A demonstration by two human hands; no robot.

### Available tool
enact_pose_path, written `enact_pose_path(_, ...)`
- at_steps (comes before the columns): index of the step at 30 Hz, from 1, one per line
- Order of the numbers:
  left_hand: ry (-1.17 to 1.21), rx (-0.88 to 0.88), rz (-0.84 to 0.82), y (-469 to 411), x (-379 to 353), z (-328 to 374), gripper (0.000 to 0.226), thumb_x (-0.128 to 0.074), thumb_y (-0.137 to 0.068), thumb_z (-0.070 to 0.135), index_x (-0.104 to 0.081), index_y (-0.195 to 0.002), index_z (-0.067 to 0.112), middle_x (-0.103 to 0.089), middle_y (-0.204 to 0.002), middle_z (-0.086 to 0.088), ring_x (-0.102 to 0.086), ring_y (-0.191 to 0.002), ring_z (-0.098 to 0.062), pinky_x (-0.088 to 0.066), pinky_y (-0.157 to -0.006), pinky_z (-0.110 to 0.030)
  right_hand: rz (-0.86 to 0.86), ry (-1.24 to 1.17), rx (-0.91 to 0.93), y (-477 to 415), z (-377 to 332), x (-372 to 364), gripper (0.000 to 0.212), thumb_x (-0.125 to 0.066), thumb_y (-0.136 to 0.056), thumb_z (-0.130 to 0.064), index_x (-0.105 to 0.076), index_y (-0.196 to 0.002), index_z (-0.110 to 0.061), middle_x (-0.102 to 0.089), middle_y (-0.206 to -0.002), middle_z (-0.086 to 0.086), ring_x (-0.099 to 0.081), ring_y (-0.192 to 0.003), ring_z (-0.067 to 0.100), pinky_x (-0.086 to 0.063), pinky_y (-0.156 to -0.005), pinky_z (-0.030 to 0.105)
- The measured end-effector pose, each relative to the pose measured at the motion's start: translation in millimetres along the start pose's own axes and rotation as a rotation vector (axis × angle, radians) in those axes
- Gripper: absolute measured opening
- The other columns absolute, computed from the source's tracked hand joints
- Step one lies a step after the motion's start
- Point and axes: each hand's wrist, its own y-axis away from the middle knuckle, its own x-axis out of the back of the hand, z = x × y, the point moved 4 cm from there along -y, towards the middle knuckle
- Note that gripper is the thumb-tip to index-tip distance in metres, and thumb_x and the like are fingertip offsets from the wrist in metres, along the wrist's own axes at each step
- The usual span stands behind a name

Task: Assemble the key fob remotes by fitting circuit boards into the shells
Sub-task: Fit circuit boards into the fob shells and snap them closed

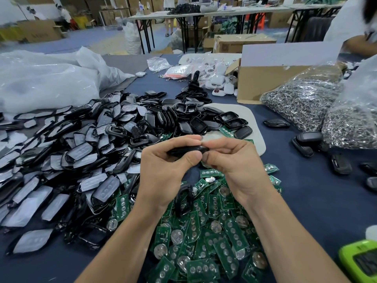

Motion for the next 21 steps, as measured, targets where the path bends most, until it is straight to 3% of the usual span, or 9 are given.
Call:
enact_pose_path(8, 0.004, -0.012, 0.030, 1, 4, -2, 0.019, -0.080, -0.072, 0.009, -0.085, -0.086, 0.020, -0.082, -0.093, 0.001, -0.078, -0.091, -0.015, -0.060, -0.080, -0.023, -0.011, -0.016, -0.012, 1, 2, -3, 0.037, -0.071, -0.077, 0.024, -0.082, -0.072, -0.011, -0.078, -0.073, 0.011, -0.073, -0.064, 0.016, -0.058, -0.062, 0.023)
enact_pose_path(13, -0.016, 0.007, 0.049, -1, 6, -5, 0.032, -0.078, -0.079, -0.009, -0.085, -0.085, 0.021, -0.082, -0.089, 0.001, -0.078, -0.086, -0.014, -0.060, -0.076, -0.021, -0.018, 0.026, -0.024, 0, 5, -3, 0.037, -0.073, -0.076, 0.023, -0.082, -0.072, -0.013, -0.078, -0.076, 0.012, -0.075, -0.066, 0.019, -0.060, -0.064, 0.026)
enact_pose_path(18, -0.136, 0.030, 0.028, -2, 4, -11, 0.043, -0.083, -0.077, -0.012, -0.086, -0.091, 0.029, -0.082, -0.090, 0.002, -0.079, -0.085, -0.015, -0.060, -0.077, -0.021, 0.025, 0.407, 0.100, -2, -2, 2, 0.041, -0.078, -0.073, 0.016, -0.081, -0.074, -0.025, -0.080, -0.077, 0.004, -0.078, -0.073, 0.020, -0.064, -0.070, 0.034)
enact_pose_path(21, -0.147, 0.046, 0.034, -2, 6, -14, 0.040, -0.089, -0.073, -0.003, -0.085, -0.095, 0.030, -0.082, -0.093, 0.001, -0.080, -0.089, -0.019, -0.061, -0.080, -0.024, 0.062, 0.404, 0.146, -3, -3, 3, 0.034, -0.079, -0.071, 0.018, -0.080, -0.076, -0.016, -0.080, -0.078, 0.006, -0.078, -0.073, 0.022, -0.063, -0.067, 0.032)
